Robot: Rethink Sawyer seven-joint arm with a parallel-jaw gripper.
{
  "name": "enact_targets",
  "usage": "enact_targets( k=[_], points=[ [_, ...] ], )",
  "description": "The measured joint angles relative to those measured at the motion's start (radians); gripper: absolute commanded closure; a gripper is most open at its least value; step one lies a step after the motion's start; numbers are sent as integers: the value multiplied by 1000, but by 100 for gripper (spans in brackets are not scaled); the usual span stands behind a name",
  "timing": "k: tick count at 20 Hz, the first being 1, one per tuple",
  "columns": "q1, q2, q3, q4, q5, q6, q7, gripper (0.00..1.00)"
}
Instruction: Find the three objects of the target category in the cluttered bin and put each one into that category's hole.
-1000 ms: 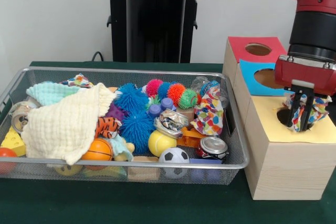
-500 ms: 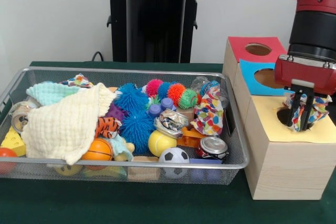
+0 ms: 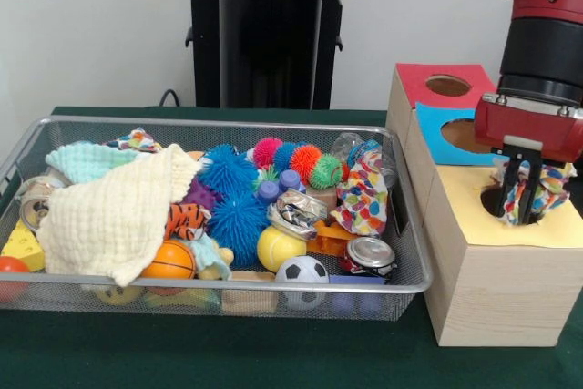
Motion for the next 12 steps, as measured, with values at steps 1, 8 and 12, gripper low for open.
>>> enact_targets(
  k=[1,8,12],
  points=[
    [-3,-4,4,4,-5,0,0,100],
    [-27,-30,32,34,-70,0,0,100],
    [-38,-35,45,34,-88,0,0,100]
  ],
)
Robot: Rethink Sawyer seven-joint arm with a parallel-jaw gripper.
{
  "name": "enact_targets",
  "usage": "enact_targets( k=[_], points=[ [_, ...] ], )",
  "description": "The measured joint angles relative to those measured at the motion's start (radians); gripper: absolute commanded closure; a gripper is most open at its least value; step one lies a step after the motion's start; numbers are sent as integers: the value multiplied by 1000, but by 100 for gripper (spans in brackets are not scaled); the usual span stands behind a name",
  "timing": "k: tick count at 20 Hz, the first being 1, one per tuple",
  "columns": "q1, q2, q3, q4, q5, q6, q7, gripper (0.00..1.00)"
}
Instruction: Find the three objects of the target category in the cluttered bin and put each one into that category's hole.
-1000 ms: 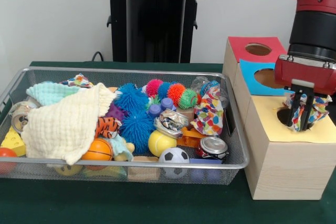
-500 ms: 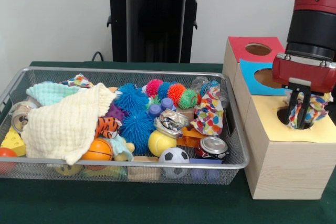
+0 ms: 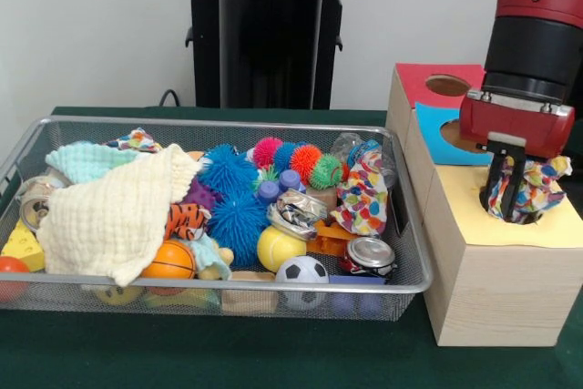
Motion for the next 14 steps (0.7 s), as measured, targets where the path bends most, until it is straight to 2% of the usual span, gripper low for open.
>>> enact_targets(
  k=[4,14],
  points=[
    [-15,-1,20,2,-30,0,0,100],
    [-49,1,67,8,-50,0,0,100]
  ],
)
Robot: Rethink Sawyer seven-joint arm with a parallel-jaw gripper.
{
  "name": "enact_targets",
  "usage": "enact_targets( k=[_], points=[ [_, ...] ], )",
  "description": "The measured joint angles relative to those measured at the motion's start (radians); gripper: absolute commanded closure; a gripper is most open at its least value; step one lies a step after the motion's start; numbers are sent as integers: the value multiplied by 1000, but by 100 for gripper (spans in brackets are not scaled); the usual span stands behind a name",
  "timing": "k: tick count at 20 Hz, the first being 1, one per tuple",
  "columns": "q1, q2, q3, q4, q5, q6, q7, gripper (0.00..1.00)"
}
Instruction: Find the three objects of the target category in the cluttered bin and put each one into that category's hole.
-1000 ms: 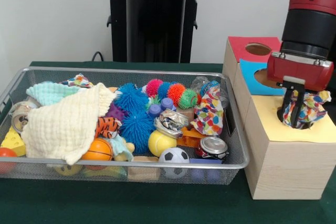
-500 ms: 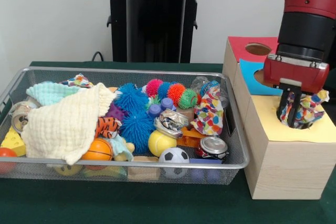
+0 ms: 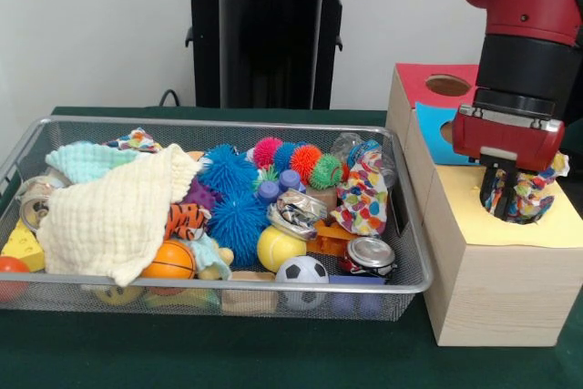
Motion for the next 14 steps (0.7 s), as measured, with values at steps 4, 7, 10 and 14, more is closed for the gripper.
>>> enact_targets(
  k=[4,7,10,14],
  points=[
    [-10,0,18,-1,1,-4,0,0],
    [-15,-5,39,-5,-2,-16,0,0],
    [-22,-10,44,-3,-13,-17,0,0],
    [-22,-10,45,-2,-15,-17,0,0]
  ],
)
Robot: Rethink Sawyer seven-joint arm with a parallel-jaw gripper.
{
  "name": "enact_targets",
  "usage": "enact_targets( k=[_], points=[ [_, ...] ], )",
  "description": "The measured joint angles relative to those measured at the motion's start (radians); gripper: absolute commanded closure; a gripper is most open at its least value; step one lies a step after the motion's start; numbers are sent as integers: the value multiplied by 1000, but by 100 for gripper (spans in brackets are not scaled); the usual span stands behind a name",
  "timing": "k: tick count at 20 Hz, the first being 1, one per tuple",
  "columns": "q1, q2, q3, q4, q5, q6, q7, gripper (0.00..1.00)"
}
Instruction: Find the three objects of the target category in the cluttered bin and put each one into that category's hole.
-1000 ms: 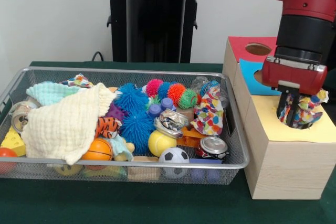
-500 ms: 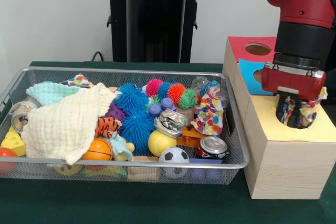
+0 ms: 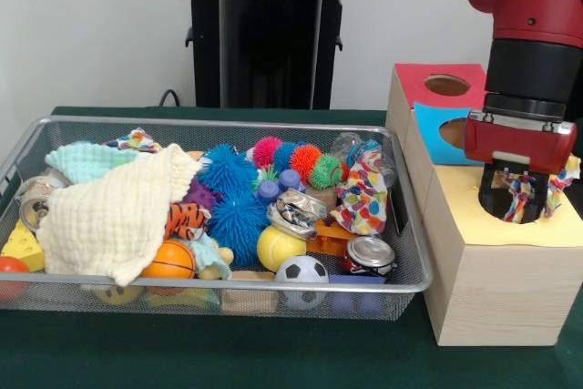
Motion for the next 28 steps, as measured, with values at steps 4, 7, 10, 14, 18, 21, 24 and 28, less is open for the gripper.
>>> enact_targets(
  k=[4,7,10,14,18,21,24,28],
  points=[
    [1,0,0,2,0,-4,0,0],
    [2,0,-1,3,0,-7,0,0],
    [7,1,-6,3,0,-10,0,0],
    [12,3,-10,5,-3,-12,0,100],
    [12,3,-10,9,-25,-12,0,100],
    [11,3,-10,11,-40,-12,0,100],
    [11,2,-10,12,-53,-14,0,100],
    [11,0,-10,12,-53,-14,0,100]
  ],
)
